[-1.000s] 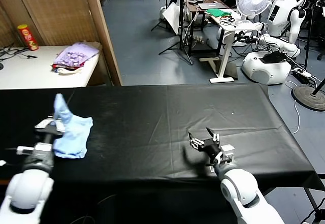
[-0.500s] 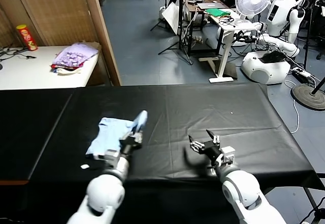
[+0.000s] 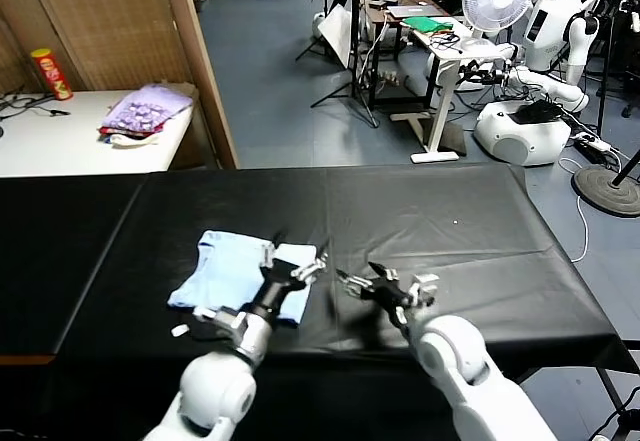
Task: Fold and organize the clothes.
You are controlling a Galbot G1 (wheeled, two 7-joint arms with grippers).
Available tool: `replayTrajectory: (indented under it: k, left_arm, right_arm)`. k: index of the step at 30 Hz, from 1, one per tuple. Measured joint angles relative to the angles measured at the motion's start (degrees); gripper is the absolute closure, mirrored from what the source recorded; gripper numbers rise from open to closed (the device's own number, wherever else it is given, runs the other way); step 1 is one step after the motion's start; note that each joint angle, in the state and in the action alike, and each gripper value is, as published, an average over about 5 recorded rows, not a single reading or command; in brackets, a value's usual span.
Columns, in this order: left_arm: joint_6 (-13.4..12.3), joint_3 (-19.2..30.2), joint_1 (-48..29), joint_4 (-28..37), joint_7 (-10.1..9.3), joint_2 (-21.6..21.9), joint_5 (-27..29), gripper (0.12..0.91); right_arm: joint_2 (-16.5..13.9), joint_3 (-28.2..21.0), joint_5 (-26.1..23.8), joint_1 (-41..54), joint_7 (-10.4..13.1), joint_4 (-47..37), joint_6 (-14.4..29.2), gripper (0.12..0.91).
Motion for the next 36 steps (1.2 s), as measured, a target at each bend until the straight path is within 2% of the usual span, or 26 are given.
replayTrajectory:
  k: [3,8,13,19,22,25,28,33,36]
  left_arm:
    - [-0.7,-2.0,1.6,-1.4,-0.37,1.2,0.3,0.232]
    - [-1.6,-5.1,4.7,-2.7,-0.72,1.7,0.4,0.232]
    - [-1.8,-7.9,7.2,-3.8,-1.21,2.0,-0.2,0.232]
    - [-2.2,-10.6,9.5,-4.7,-1.82,1.9,-0.6,0.232]
    - [-2.6,-11.8,10.6,-4.7,-2.20,1.7,0.0,0.232]
    - [-2.5,-13.0,11.4,-4.5,-3.64,1.6,0.3,0.232]
    - [-1.8,-13.9,11.7,-4.2,-5.33,1.7,-0.5,0.232]
    - [-1.2,-14.3,11.7,-2.9,-6.35,2.6,-1.2,0.232]
    - [-1.5,-14.0,12.0,-2.1,-6.29,3.2,-1.7,0.232]
  right_arm:
    - [2.4,-1.8,3.1,3.1,1.0,-3.8,-0.2,0.245]
    - [5.9,-3.8,5.6,7.2,1.5,-9.5,-0.2,0.349]
    - [7.9,-5.3,5.3,10.2,1.0,-13.8,0.3,0.555]
    - [8.8,-7.3,-0.5,13.1,-2.7,-17.9,3.5,0.852]
    - [8.8,-8.3,-6.3,14.6,-5.8,-20.4,6.6,0.902]
    - [8.3,-8.9,-12.7,15.5,-8.9,-21.8,9.0,0.900]
    - [7.2,-9.1,-17.7,15.2,-11.4,-21.4,10.7,0.823]
    - [4.0,-8.7,-25.2,13.0,-14.1,-17.8,15.4,0.546]
    - [0.9,-7.7,-28.4,10.7,-14.2,-14.7,19.1,0.383]
